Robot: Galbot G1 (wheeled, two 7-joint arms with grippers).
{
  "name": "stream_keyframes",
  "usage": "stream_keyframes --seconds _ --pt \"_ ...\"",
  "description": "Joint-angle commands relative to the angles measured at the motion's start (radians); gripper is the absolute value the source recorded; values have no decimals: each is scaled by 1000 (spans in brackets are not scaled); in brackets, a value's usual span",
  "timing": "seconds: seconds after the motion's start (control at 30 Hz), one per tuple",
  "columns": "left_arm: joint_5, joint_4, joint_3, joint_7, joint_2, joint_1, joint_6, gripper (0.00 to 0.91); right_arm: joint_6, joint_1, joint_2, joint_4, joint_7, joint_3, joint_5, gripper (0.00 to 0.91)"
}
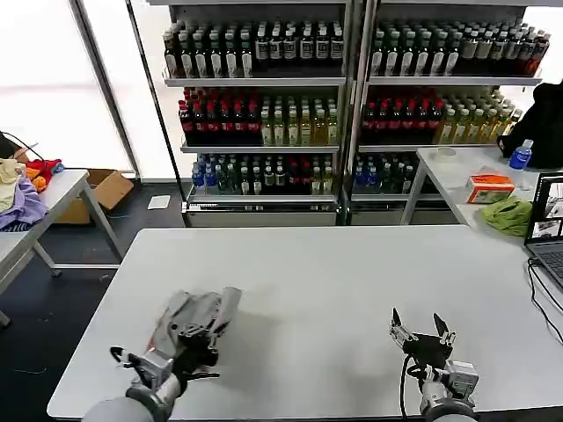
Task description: Fold and organize the clothes.
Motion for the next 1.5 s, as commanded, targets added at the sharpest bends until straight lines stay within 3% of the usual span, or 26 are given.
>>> stream_keyframes --seconds 0.03,0.13,0.17,0.2,0.23,0.27,0.33,0.57,0.67,0.8,0.83,0.9,1.03,1.13,1.27,1.5 --pt "-1 71 246 -74 -68 -234 35 0 -3 -28 36 9 2 -10 -66 907" --pt "-21 95 272 -59 -115 -268 27 10 -8 -26 32 9 2 -11 -69 907" --pt "-21 122 284 -53 -125 -276 20 81 -9 -26 30 10 2 -10 -69 907" --pt "-32 141 301 -42 -138 -278 10 494 -9 -27 28 10 1 -9 -69 907" --pt "-35 156 308 -35 -150 -279 3 595 -9 -27 27 11 1 -9 -69 907" --pt "-36 167 315 -29 -162 -281 -5 756 -10 -27 24 12 1 -9 -68 907" --pt "-72 185 324 -29 -192 -292 -17 907 -10 -26 22 9 1 -10 -68 907" --pt "-324 187 326 -45 -259 -347 -116 907 -20 -5 21 -18 4 -27 -65 907" --pt "-320 166 305 -66 -255 -347 -95 907 -32 14 21 -32 12 -41 -59 907" --pt "-291 150 246 -92 -218 -331 -66 907 -55 41 11 -22 17 -66 20 907" --pt "-281 143 223 -102 -196 -322 -54 907 -62 54 5 -18 17 -79 92 907" --pt "-258 133 192 -115 -165 -309 -35 907 -67 71 -4 -16 16 -93 144 907" --pt "-204 119 95 -145 -96 -269 -14 907 -104 152 -35 -21 67 -184 303 907" --pt "-158 116 26 -149 -60 -231 -9 907 -144 202 -44 -26 113 -241 371 907" --pt "-144 89 -50 -145 -26 -177 -1 907 -187 252 -44 -63 167 -309 371 907" --pt "-137 69 -130 -156 -13 -135 12 907 -187 303 -39 -99 185 -400 379 907"
